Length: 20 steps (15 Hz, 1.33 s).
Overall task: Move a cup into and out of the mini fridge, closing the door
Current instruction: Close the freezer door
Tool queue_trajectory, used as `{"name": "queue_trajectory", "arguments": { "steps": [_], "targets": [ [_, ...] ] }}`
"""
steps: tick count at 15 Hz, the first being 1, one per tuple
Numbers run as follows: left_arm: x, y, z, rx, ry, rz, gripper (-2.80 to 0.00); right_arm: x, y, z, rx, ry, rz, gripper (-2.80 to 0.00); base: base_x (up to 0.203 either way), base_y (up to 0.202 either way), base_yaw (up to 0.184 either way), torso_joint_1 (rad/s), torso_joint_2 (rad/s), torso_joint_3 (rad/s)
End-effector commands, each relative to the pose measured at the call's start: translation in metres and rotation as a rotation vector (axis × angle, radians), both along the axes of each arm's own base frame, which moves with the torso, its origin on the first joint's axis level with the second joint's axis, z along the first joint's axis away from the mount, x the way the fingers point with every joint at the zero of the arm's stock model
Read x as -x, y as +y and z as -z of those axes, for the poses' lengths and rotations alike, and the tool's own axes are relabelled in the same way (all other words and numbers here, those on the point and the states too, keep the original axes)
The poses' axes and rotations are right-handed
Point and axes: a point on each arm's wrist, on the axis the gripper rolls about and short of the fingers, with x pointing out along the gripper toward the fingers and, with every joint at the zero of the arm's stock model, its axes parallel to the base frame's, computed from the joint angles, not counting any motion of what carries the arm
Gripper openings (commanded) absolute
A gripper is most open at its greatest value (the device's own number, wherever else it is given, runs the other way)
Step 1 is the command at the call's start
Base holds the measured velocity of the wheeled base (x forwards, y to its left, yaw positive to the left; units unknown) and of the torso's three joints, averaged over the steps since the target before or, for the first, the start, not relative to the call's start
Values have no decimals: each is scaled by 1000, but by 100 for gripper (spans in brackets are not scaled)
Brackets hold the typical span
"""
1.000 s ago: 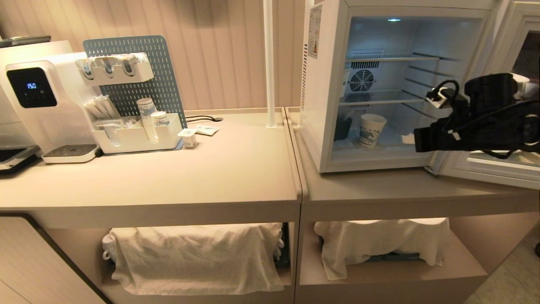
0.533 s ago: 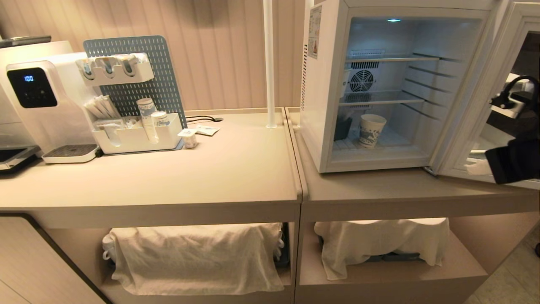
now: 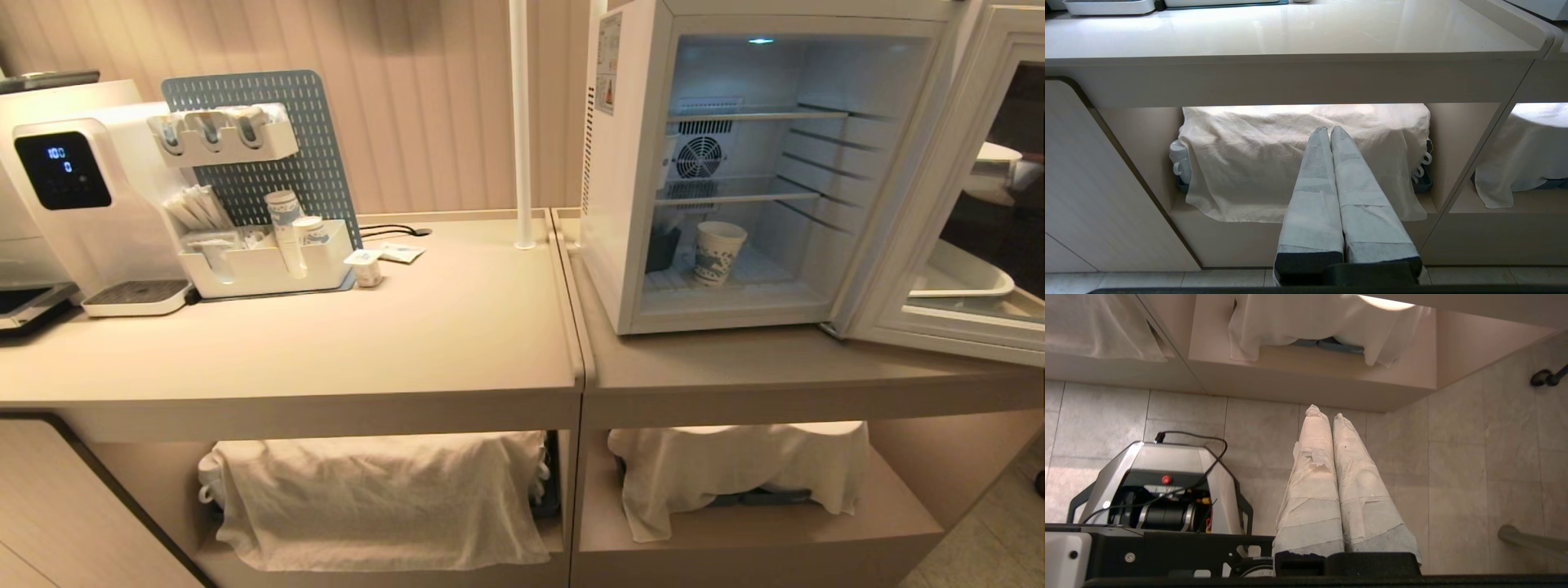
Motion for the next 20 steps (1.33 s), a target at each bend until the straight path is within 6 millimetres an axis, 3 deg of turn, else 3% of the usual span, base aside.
{"name": "queue_trajectory", "arguments": {
  "steps": [1, 4, 7, 11, 16, 20],
  "targets": [
    [0, 0, 0, 1, 3, -1, -280, 35, 0, 10, 4, -89, -4, -280, 0, 0, 0, 0, 0, 0],
    [0, 0, 0, 1, 3, -1, -280, 64, -1, 46, 0, -193, -4, -280, 0, 0, 0, 0, 0, 0],
    [0, 0, 0, 1, 2, -1, -280, 87, -2, 98, -5, -271, -11, -280, 0, 0, 0, 0, 0, 0],
    [0, 0, 0, 1, 2, -1, -280, 88, -1, 148, -28, -389, -30, -280, 0, 0, 0, 0, 0, 0],
    [0, 0, 0, 1, 3, -1, -280, 104, 1, 171, -75, -548, -47, -280, 0, 0, 0, 0, 0, 0],
    [0, 0, 0, 1, 2, -1, -280, 91, 1, 179, -95, -696, -49, -280, 0, 0, 0, 0, 0, 0]
  ]
}}
